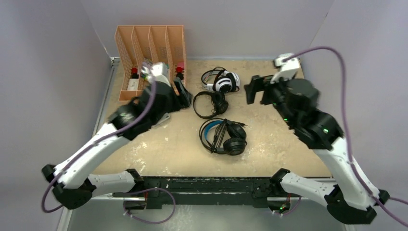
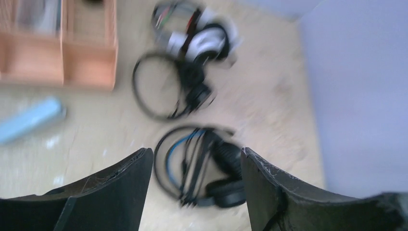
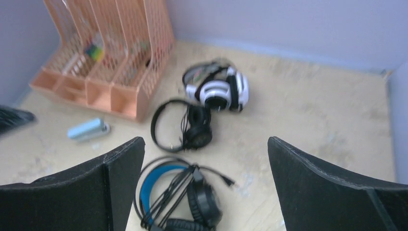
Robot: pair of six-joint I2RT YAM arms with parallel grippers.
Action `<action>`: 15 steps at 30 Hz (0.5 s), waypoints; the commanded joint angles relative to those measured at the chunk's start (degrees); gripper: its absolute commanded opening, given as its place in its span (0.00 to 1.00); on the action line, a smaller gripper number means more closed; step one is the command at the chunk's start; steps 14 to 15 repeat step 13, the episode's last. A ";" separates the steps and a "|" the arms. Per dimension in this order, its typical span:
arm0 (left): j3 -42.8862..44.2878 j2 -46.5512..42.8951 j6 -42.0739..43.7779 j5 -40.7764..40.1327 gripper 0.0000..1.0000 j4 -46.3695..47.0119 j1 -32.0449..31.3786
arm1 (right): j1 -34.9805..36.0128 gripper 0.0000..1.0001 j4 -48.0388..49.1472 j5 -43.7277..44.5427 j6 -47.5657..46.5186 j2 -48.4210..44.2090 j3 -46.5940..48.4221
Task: Wrap the headphones
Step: Reset both arms
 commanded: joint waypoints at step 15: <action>31.32 -7.89 26.53 -6.99 0.66 3.94 0.36 | 0.09 0.99 3.10 4.48 -14.28 -11.32 16.46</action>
